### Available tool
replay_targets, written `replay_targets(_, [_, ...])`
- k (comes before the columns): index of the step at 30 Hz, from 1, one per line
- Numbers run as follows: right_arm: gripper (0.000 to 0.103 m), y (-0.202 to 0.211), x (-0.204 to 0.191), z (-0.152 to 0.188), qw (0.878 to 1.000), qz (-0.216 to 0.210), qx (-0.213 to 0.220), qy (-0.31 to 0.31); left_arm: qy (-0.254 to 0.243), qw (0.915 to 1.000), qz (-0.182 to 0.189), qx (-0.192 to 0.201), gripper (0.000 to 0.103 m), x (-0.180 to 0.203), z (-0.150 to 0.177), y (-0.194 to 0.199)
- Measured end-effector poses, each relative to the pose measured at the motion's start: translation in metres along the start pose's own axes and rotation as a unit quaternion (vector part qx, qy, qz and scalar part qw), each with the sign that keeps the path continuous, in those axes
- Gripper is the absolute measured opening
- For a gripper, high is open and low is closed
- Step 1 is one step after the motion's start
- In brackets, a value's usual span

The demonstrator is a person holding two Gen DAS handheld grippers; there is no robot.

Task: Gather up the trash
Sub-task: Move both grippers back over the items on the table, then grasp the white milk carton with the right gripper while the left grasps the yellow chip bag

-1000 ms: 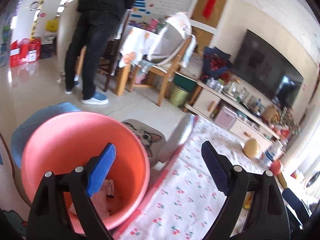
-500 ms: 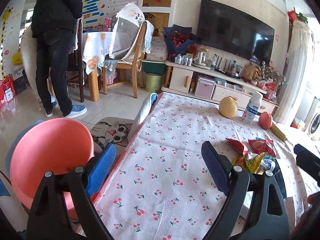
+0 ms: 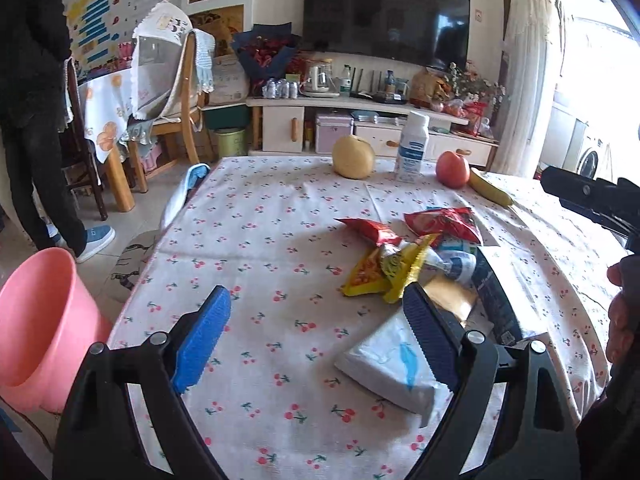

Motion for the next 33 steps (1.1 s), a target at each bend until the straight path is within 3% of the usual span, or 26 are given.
replay_targets(5, [0.098, 0.0, 0.043, -0.003, 0.998, 0.015, -0.015, -0.059, -0.024, 0.9994, 0.019, -0.019, 0.088, 0.041, 0.002, -0.024])
replay_targets(9, [0.098, -0.002, 0.06, -0.001, 0.995, 0.008, -0.033, -0.089, -0.058, 0.9975, 0.011, -0.039, 0.088, 0.064, 0.002, -0.05])
replay_targets(15, [0.098, -0.014, 0.052, 0.016, 0.995, 0.004, -0.082, -0.053, -0.062, 0.9963, -0.01, -0.059, 0.088, 0.068, -0.006, -0.082])
replay_targets(19, [0.098, -0.027, 0.048, 0.031, 0.993, 0.01, -0.111, -0.026, -0.052, 0.995, -0.021, -0.082, 0.075, 0.062, -0.009, -0.1])
replay_targets(26, [0.097, -0.035, 0.043, 0.041, 0.991, 0.006, -0.133, -0.01, -0.047, 0.9924, -0.029, -0.11, 0.066, 0.062, -0.001, -0.119])
replay_targets(27, [0.096, -0.035, 0.043, 0.041, 0.991, 0.004, -0.135, -0.007, -0.045, 0.9924, -0.029, -0.111, 0.062, 0.062, 0.0, -0.12])
replay_targets(28, [0.089, -0.036, 0.041, 0.042, 0.991, 0.003, -0.136, -0.004, -0.042, 0.9925, -0.028, -0.112, 0.054, 0.061, 0.001, -0.121])
replay_targets(30, [0.073, -0.039, 0.039, 0.045, 0.989, 0.0, -0.145, 0.0, -0.032, 0.9924, -0.025, -0.116, 0.046, 0.061, 0.004, -0.122])
replay_targets(33, [0.069, -0.047, 0.038, 0.057, 0.985, -0.004, -0.171, 0.0, -0.008, 0.9938, -0.018, -0.11, 0.041, 0.057, 0.002, -0.119])
Point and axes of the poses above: each gripper's, at about its wrist camera, not at the fingertips, and y roughly against the way its jaws point, x to its right, z to its underside, the point moved 10 cm from there along -y, roughly the way its jaws point, and after that the axes turned 5 degrees about z, right-handed, at the moved point
